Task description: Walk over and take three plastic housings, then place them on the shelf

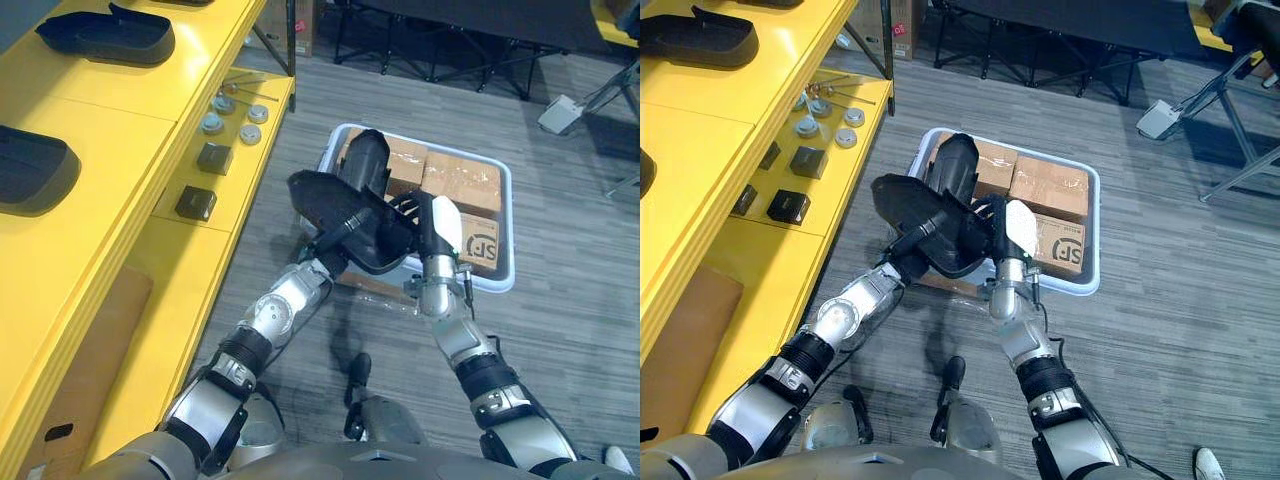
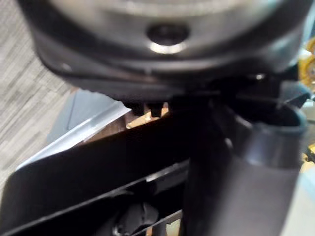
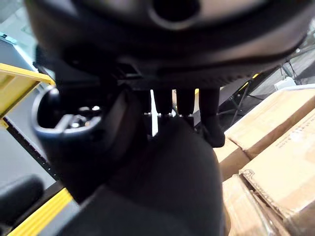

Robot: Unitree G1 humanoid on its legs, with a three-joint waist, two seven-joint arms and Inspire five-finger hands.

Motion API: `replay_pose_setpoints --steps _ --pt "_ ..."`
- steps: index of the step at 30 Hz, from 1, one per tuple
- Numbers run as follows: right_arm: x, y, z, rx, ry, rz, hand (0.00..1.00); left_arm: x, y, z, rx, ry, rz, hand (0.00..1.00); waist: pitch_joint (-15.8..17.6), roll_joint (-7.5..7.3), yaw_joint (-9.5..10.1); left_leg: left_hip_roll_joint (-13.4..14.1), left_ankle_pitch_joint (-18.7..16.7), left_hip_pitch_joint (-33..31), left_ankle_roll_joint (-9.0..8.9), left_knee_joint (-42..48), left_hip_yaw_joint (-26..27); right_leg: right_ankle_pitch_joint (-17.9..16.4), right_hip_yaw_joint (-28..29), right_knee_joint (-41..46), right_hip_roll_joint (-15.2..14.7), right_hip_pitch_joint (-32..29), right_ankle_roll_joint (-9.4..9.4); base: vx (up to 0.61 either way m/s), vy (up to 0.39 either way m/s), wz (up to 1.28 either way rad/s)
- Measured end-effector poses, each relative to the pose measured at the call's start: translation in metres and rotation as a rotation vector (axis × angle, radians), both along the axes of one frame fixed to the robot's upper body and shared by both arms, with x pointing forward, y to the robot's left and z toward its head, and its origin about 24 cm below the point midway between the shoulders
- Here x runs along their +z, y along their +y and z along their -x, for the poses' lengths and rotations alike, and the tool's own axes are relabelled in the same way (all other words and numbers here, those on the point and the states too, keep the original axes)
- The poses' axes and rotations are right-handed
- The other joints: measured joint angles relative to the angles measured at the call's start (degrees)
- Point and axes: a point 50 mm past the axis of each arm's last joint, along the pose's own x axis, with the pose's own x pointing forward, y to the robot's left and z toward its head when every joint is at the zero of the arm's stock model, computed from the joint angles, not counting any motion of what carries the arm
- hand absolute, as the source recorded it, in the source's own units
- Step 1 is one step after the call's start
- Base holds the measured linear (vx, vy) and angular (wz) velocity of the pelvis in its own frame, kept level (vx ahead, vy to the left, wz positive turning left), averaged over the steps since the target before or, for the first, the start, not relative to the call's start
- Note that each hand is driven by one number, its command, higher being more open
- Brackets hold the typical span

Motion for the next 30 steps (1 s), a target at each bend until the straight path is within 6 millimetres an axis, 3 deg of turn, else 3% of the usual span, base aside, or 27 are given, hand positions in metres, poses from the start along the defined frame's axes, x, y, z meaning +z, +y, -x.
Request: replay_pose_setpoints --steps 1,7,16,21,22,27,30 --pt "-0.001 0.002 0.0 0.006 0.002 0.001 0.0 -0.001 0.001 0.0 0.012 0.001 -0.003 0.0 -0.08 -0.31 -0.03 -0.09 -0.01 0.0 0.01 0.03 -0.03 0.0 0.0 0.0 -0.09 0.01 0.0 -0.03 0.059 0.01" --pt "-0.005 0.007 0.006 0.003 -0.018 -0.029 0.0 0.0 0.0 0.0 0.044 0.0 0.017 0.0 -0.51 -1.05 -0.3 -0.6 -0.47 -0.12 0.56 0.97 -0.16 0.4 -0.01 -0.02 -0.77 0.25 0.57 -0.01 0.069 0.01" --pt "0.003 0.036 0.015 0.107 -0.104 -0.096 0.0 -0.009 0.013 -0.002 0.215 0.017 0.027 0.0 -1.47 -2.5 -1.33 -0.17 -1.77 -0.53 0.75 2.92 -0.23 0.46 0.08 -0.09 -0.77 0.59 0.67 -0.01 0.051 0.0" --pt "0.008 0.038 0.02 0.114 -0.151 -0.139 0.0 -0.008 0.007 0.0 0.267 -0.019 0.052 0.0 -1.55 -2.61 -1.57 -0.21 -1.81 -0.4 0.79 2.87 -0.19 0.53 0.13 -0.1 -0.78 0.66 0.76 0.01 0.036 -0.01" --pt "0.008 0.038 0.021 0.112 -0.155 -0.149 1.0 -0.008 0.005 0.001 0.279 -0.028 0.053 0.0 -1.55 -2.61 -1.59 -0.19 -1.82 -0.1 0.79 2.78 -0.11 0.53 0.19 -0.1 -0.74 0.86 0.76 0.01 0.032 -0.04" --pt "0.001 0.039 0.035 0.137 -0.155 -0.221 1.0 -0.009 0.002 0.008 0.354 -0.066 0.054 0.0 -2.28 -2.74 -1.67 0.08 -1.9 1.39 0.67 1.77 0.27 0.48 0.39 -0.43 -0.66 1.77 0.8 -0.01 0.028 -0.05" --pt "-0.01 0.051 0.048 0.175 -0.119 -0.28 1.0 0.004 0.015 0.006 0.441 -0.175 -0.056 0.0 -2.64 -3.08 -1.71 0.09 -1.82 2.12 0.55 1.3 0.78 -0.13 0.33 -0.44 -0.7 1.96 0.65 -0.01 0.019 -0.08"
